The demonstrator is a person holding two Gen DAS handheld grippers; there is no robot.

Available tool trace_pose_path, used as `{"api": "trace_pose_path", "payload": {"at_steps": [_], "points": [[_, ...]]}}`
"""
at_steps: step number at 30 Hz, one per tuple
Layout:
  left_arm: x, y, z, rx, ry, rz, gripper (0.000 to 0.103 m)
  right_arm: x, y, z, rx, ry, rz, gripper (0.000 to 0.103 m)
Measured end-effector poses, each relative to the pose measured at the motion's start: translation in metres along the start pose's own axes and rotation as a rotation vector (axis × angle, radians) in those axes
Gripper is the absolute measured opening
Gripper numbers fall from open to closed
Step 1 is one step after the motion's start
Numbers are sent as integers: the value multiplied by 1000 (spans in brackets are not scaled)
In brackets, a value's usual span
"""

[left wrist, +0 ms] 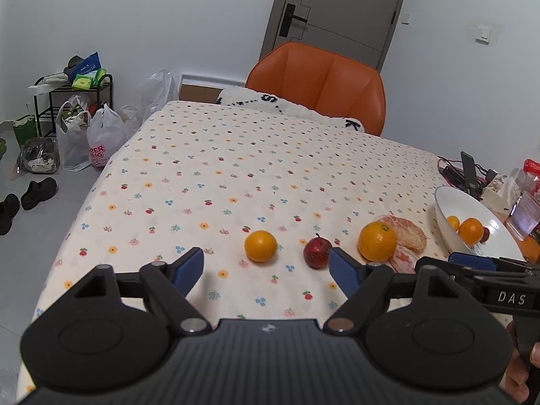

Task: Organize fruits
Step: 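Move both tools toward the remaining mandarins and apple on the tablecloth, then grasp a small mandarin with the left tool while the right tool grasps a pomelo segment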

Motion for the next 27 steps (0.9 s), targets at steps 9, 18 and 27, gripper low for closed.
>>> {"api": "trace_pose_path", "payload": {"at_steps": [9, 18, 27], "points": [[-2, 5, 8, 0, 2, -7, 65, 0, 8, 4, -17, 41, -24, 72], [-3, 2, 18, 8, 9, -7, 49, -5, 8, -7, -85, 35, 9, 62], [-3, -1, 26, 8, 14, 4, 39, -3, 4, 7, -23, 59, -27, 62]]}}
Point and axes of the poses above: each gripper's, at about its wrist camera, not at the fingertips, and z roughly the way its jaws point, y to its left, x to its underside, the point moved 4 cm from there along z, roughly the way its jaws point, and after that the axes turned 7 degrees about -z, right-handed, at the moved point
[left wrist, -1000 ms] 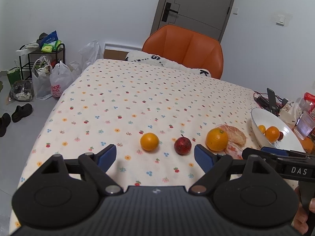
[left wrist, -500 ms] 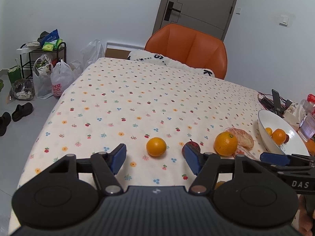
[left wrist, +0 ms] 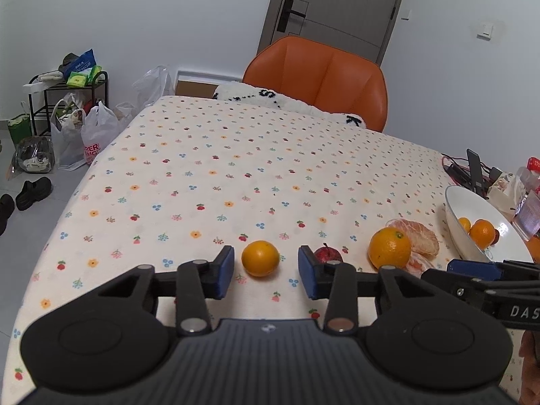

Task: Organize fruits
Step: 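Grasp a small mandarin with the left tool while the right tool grasps a pomelo segment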

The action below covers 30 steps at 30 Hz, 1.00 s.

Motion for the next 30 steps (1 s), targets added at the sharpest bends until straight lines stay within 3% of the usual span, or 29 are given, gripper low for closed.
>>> {"api": "trace_pose_path", "payload": {"at_steps": [3, 7, 12, 20, 23, 30], "points": [[0, 1, 3, -7, 1, 1, 37, 2, 3, 4, 16, 10, -22, 62], [0, 3, 3, -14, 0, 1, 23, 3, 4, 4, 13, 18, -23, 61], [1, 3, -1, -9, -7, -3, 23, 5, 2, -3, -49, 36, 13, 42], [0, 0, -15, 7, -21, 0, 23, 5, 10, 7, -15, 21, -27, 46], [0, 0, -19, 6, -25, 2, 23, 5, 10, 6, -3, 19, -42, 38], [-2, -11, -25, 17, -33, 10, 23, 11, 6, -11, -50, -12, -11, 37]]}}
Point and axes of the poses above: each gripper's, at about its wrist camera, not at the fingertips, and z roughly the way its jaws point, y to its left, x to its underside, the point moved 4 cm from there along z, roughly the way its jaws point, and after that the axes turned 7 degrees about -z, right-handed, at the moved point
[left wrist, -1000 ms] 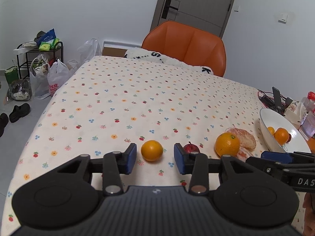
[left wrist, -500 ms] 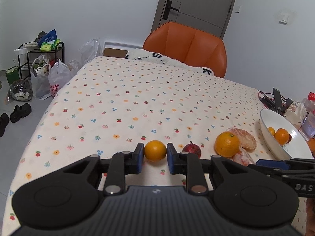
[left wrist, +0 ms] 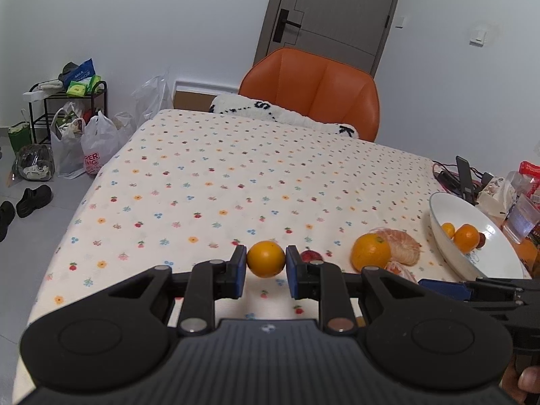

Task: Organize fruits
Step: 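Grasp a small mandarin with the left tool while the right tool grasps a pomelo segment, then carry the mandarin and pomelo segment into the white plate and open both tools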

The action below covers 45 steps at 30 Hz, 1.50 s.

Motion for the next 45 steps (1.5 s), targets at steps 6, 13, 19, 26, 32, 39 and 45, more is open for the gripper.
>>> {"api": "trace_pose_path", "payload": {"at_steps": [6, 13, 19, 26, 32, 39, 45], "points": [[-1, -21, -6, 30, -5, 27, 23, -6, -13, -27, 15, -67, 35, 37], [-2, -47, -6, 65, -9, 52, 23, -9, -30, -47, 43, -117, 55, 37], [-1, -69, -4, 85, -9, 75, 23, -6, -47, -58, 76, -136, 81, 37], [0, -93, 2, 106, -3, 101, 23, -1, -70, -67, 108, -153, 113, 37], [3, -116, 8, 131, 4, 126, 23, 6, -90, -75, 154, -161, 148, 37], [9, -144, 19, 157, 22, 156, 23, 13, -117, -82, 211, -167, 185, 37], [12, -165, 29, 175, 35, 181, 23, 15, -135, -81, 238, -171, 206, 37]]}}
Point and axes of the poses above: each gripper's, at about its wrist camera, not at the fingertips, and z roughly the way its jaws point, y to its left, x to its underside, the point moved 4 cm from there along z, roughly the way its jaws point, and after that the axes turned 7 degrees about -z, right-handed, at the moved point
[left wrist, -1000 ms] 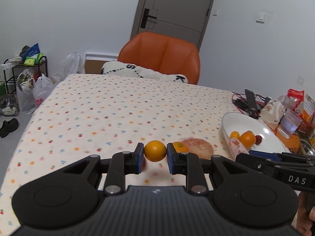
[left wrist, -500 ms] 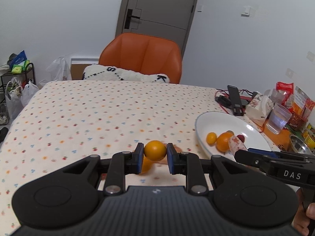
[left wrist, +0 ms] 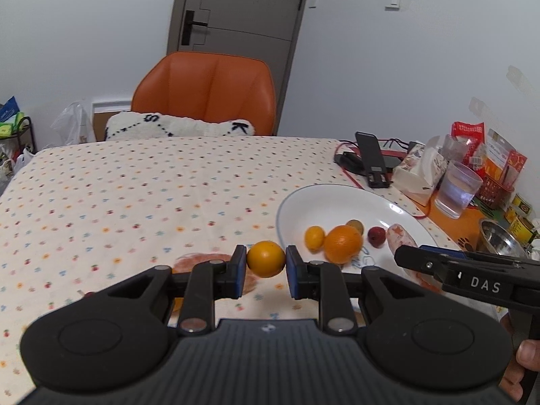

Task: Organize fruits
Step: 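Carry the mandarin and pomelo segment into the white plate and open both tools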

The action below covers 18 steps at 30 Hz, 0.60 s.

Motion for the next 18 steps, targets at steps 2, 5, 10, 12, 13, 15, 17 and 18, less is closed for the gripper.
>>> {"api": "trace_pose_path", "payload": {"at_steps": [2, 5, 10, 12, 13, 15, 17, 18], "points": [[0, -6, 5, 4, 5, 8, 23, 0, -3, 2, 6, -2, 7, 37], [-1, -14, 12, 11, 11, 22, 23, 0, -6, 5, 9, -2, 13, 42], [0, -29, 23, 21, 22, 44, 23, 1, -10, 1, -3, -33, 28, 44], [0, -34, 27, 25, 26, 50, 23, 2, -12, -1, -6, -36, 34, 45], [1, -36, 28, 27, 28, 53, 23, 2, -13, -3, -8, -38, 37, 46], [1, -40, 32, 28, 33, 57, 23, 4, -16, -5, -12, -39, 45, 47], [2, -44, 36, 30, 39, 60, 23, 5, -18, -7, -16, -39, 49, 47], [2, -46, 37, 32, 42, 62, 23, 6, -19, -8, -17, -39, 50, 47]]}}
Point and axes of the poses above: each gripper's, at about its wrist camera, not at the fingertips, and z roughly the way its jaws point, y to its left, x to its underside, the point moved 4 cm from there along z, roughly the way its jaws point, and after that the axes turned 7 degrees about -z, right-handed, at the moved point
